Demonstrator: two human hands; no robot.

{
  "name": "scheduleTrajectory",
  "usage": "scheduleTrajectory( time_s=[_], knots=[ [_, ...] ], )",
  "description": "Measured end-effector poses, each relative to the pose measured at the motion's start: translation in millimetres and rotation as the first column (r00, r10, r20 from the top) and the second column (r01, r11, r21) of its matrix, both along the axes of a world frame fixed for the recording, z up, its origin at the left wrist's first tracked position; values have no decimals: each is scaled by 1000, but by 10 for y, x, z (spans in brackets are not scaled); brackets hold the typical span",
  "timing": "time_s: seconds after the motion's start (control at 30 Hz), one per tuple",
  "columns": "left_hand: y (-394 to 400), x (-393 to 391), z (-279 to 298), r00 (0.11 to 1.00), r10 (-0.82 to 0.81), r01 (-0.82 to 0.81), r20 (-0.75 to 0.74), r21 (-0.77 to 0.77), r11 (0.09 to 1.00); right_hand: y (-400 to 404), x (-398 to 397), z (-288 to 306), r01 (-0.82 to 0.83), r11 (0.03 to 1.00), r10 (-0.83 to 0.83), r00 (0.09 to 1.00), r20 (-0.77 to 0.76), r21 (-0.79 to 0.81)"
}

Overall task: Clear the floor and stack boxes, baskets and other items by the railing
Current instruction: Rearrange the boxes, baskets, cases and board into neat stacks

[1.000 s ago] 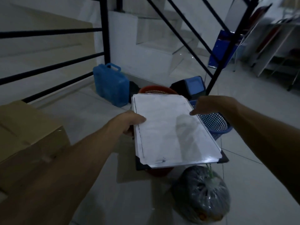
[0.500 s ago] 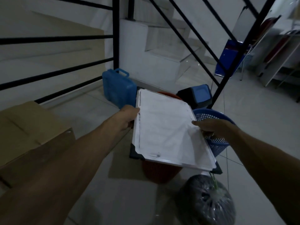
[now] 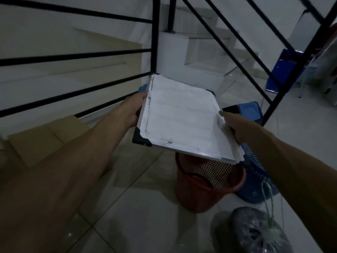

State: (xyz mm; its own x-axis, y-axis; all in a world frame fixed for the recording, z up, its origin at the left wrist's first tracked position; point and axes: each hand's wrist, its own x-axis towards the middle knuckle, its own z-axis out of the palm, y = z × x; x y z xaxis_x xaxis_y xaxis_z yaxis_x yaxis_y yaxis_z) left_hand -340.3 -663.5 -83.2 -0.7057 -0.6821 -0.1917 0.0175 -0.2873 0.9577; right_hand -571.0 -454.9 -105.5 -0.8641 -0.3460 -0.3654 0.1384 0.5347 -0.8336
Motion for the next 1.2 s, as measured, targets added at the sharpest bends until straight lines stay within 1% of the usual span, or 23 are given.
scheduleTrajectory(
  time_s=[0.13, 0.23, 0.33, 0.37, 0.47, 0.53, 0.63, 0.67, 0.77, 0.83, 0.9, 0.97, 1.0, 1.07, 1.13, 1.2],
  knots=[
    [-292, 453, 211, 995, 99, -98, -5, 54, 994, -453, 231, 43, -69, 992, 70, 998, 5, -109],
    [-447, 832, 321, 989, 146, -145, -8, 30, 989, -771, 453, 85, -151, 974, 150, 989, -16, -168],
    [-487, 1197, 502, 987, 159, -159, -6, -16, 987, -1080, 702, 134, -256, 951, 261, 965, 3, -174],
    [-508, 1311, 560, 983, 182, -182, -3, -30, 983, -1177, 805, 150, -291, 936, 303, 953, 30, -199],
    [-496, 1655, 737, 961, 272, -275, -44, -69, 959, -1469, 1138, 173, -372, 900, 388, 921, 26, -228],
    [-511, 1866, 810, 949, 300, -309, -96, -100, 946, -1664, 1374, 172, -449, 860, 467, 884, 21, -242],
    [-513, 2180, 924, 937, 319, -335, -147, -109, 936, -1983, 1710, 109, -596, 773, 616, 787, 35, -216],
    [-526, 2297, 961, 930, 332, -349, -155, -101, 932, -2081, 1815, 66, -623, 747, 649, 759, 50, -230],
    [-608, 2680, 1025, 922, 343, -366, -178, -112, 924, -2304, 2152, -14, -619, 718, 681, 720, 133, -319],
    [-642, 2920, 1048, 909, 371, -396, -188, -118, 911, -2420, 2389, -15, -595, 694, 695, 702, 159, -405],
    [-648, 3144, 1079, 885, 427, -446, -183, -77, 892, -2503, 2615, 9, -551, 684, 685, 711, 160, -478],
    [-678, 3395, 1094, 851, 510, -519, -127, -55, 853, -2563, 2801, 25, -491, 698, 654, 733, 185, -521],
    [-708, 3542, 1091, 836, 546, -549, -63, -84, 831, -2589, 2880, 47, -466, 702, 640, 745, 190, -539],
    [-740, 3834, 1080, 808, 571, -546, 144, -182, 818, -2645, 2987, 108, -436, 703, 615, 769, 173, -561],
    [-753, 4064, 1058, 743, 565, -494, 358, -276, 824, -2702, 3054, 147, -420, 703, 591, 793, 143, -573],
    [-735, 4170, 1059, 660, 595, -475, 459, -359, 803, -2745, 3140, 158, -390, 706, 574, 804, 155, -591]
  ],
)
